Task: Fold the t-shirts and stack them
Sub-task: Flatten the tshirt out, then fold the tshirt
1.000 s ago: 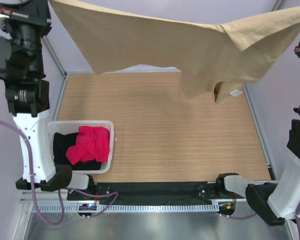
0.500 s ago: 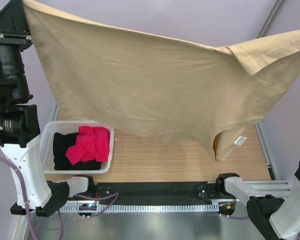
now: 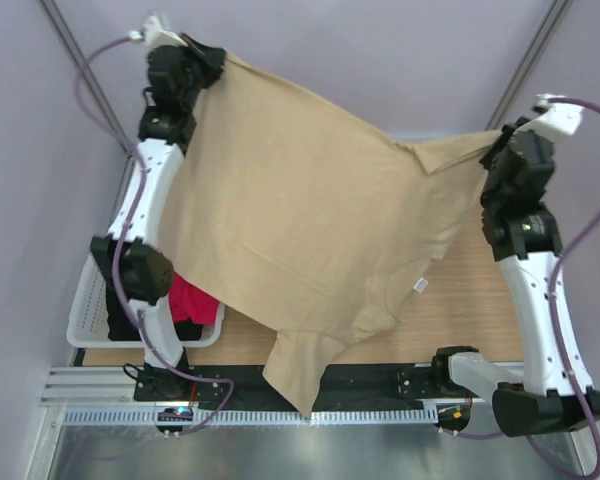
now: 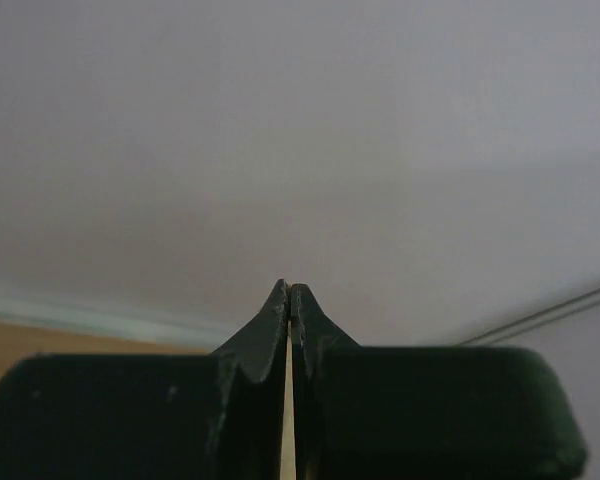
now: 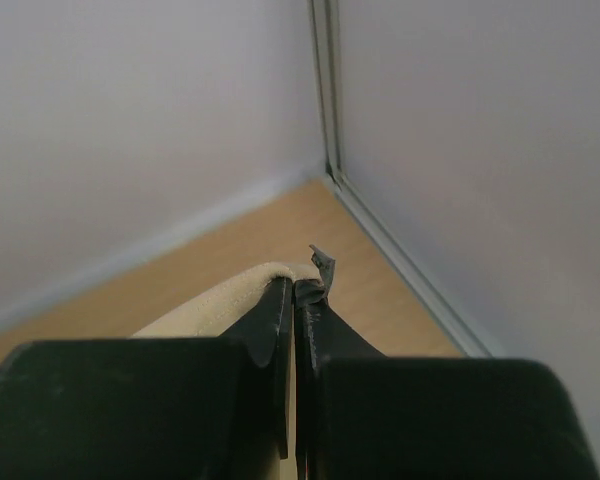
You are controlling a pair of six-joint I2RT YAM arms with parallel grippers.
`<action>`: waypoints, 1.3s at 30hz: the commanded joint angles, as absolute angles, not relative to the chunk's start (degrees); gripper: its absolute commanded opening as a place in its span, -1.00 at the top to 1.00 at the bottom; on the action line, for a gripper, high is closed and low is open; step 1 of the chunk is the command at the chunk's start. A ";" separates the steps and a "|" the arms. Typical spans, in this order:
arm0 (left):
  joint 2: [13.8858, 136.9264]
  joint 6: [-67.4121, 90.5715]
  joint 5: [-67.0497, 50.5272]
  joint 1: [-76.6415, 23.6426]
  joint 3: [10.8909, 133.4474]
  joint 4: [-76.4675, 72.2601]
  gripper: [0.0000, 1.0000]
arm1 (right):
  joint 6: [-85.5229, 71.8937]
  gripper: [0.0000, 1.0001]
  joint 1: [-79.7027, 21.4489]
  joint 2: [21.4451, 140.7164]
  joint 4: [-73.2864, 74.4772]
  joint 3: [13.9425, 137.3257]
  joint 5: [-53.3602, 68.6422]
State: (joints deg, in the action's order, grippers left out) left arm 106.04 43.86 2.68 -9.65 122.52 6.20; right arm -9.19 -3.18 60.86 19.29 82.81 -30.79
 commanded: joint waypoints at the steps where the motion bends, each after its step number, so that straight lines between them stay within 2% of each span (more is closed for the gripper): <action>1: 117.04 40.52 -4.03 -10.99 123.74 7.82 0.99 | -8.17 0.98 -2.29 61.95 11.70 73.32 -37.00; 7: 141.28 39.19 -8.61 -11.43 138.32 12.83 0.99 | -9.40 0.98 2.72 70.99 8.45 65.39 -32.71; 13: 150.98 43.06 -7.65 -11.34 143.95 8.45 0.99 | -7.82 0.98 7.20 80.23 6.95 67.32 -29.63; 21: 155.74 47.63 -6.42 -10.90 146.60 4.57 0.99 | -7.47 0.98 7.82 90.25 10.19 74.52 -24.18; 30: 155.48 49.04 -6.94 -9.32 146.08 4.31 0.99 | -11.95 0.98 7.82 88.16 15.99 74.53 -21.18; 39: 152.23 49.13 -8.97 -8.70 141.33 7.03 0.99 | -18.27 0.98 7.82 85.34 30.22 78.57 -16.44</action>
